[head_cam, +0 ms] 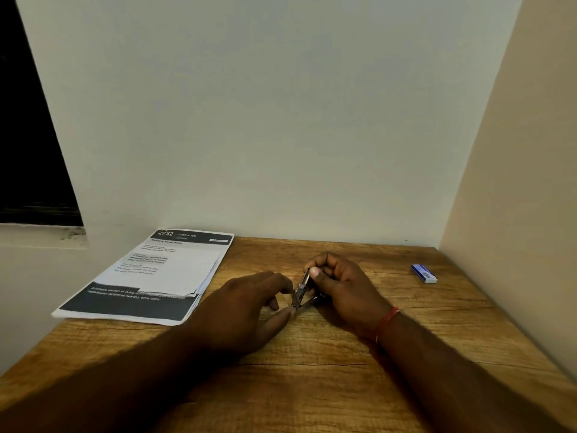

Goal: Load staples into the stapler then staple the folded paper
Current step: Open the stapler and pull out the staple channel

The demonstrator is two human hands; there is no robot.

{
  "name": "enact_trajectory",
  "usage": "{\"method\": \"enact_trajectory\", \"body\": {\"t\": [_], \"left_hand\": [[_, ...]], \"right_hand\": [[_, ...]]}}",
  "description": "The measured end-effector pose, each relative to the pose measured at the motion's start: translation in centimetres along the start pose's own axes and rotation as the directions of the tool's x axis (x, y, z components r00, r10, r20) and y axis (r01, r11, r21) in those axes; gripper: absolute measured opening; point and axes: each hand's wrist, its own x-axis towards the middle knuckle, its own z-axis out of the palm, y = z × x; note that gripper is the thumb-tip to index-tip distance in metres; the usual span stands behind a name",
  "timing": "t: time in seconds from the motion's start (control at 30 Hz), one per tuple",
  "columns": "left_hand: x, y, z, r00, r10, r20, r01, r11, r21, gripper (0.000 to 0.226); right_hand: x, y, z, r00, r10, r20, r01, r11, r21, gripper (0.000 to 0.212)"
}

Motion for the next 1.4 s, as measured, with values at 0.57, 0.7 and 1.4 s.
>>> {"method": "enact_trajectory", "body": {"t": [0.57,0.7,1.4], "left_hand": [[0.2,-0.9,1.0,0.995,0.083,0.057,-0.087,0.993,0.079,0.068],[0.2,-0.8,0.6,0.998,0.065,0.026,-0.066,0.997,0.034,0.053],[0.2,-1.7,0.2,0.993,-0.116,0.036,0.118,0.990,-0.071,0.026]], "right_hand": [[-0.1,0.0,0.2,1.000,-0.018,0.011,0.019,1.000,-0.023,0.014],[-0.1,-0.1,0.2,1.000,-0.019,0.007,0.019,0.999,-0.031,0.014],[-0.6,-0.9,0.3,0.996,-0.047,-0.080,0.024,0.962,-0.273,0.009]]}}
